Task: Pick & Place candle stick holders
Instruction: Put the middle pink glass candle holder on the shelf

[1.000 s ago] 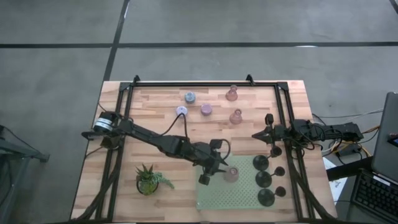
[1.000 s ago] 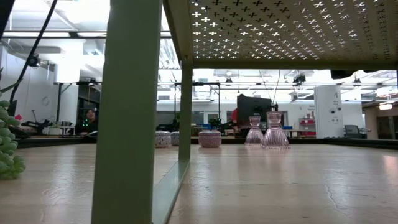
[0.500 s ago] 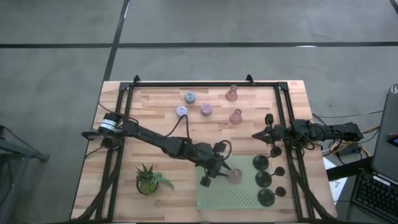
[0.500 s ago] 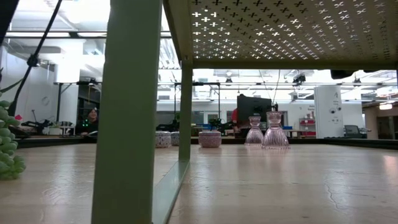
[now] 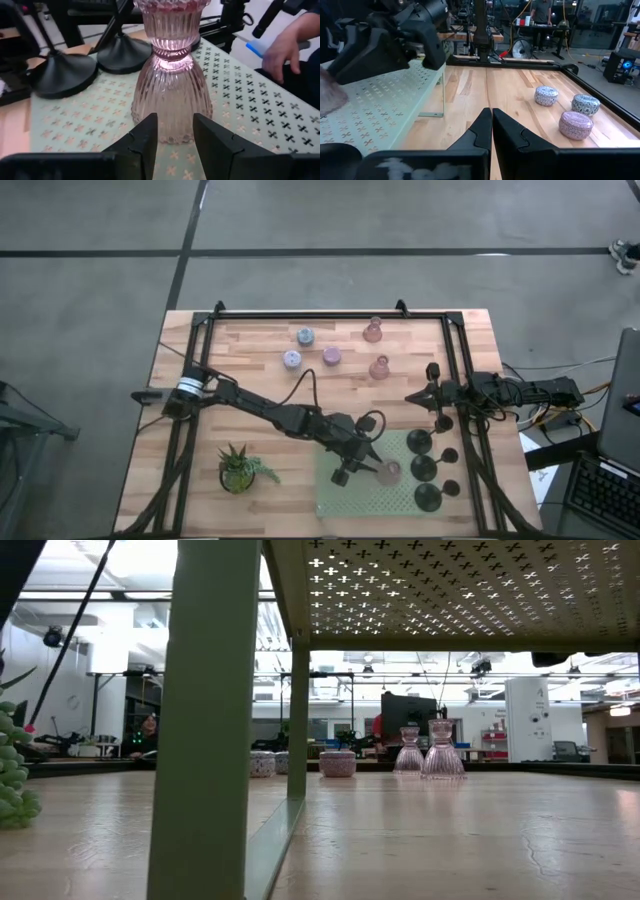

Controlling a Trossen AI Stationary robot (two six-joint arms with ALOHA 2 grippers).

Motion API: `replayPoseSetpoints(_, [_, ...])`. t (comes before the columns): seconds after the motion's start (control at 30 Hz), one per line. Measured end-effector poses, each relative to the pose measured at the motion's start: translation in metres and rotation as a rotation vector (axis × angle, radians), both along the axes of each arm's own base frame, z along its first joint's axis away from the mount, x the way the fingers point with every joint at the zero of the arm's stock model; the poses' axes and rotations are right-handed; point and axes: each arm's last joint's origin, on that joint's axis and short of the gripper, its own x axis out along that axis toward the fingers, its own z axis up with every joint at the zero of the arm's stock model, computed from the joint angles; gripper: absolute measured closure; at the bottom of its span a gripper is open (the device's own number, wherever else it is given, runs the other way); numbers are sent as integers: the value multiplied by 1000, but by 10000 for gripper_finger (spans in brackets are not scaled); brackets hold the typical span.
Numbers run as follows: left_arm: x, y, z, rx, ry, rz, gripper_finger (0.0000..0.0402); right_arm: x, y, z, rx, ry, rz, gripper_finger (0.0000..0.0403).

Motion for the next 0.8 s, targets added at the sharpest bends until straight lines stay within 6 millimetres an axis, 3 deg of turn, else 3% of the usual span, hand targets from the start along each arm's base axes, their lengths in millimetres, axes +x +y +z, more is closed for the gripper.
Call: replayPoseSetpoints(0.8, [14,-5,7,-47,-53,-79,275,0,0,0,0,0,0,394])
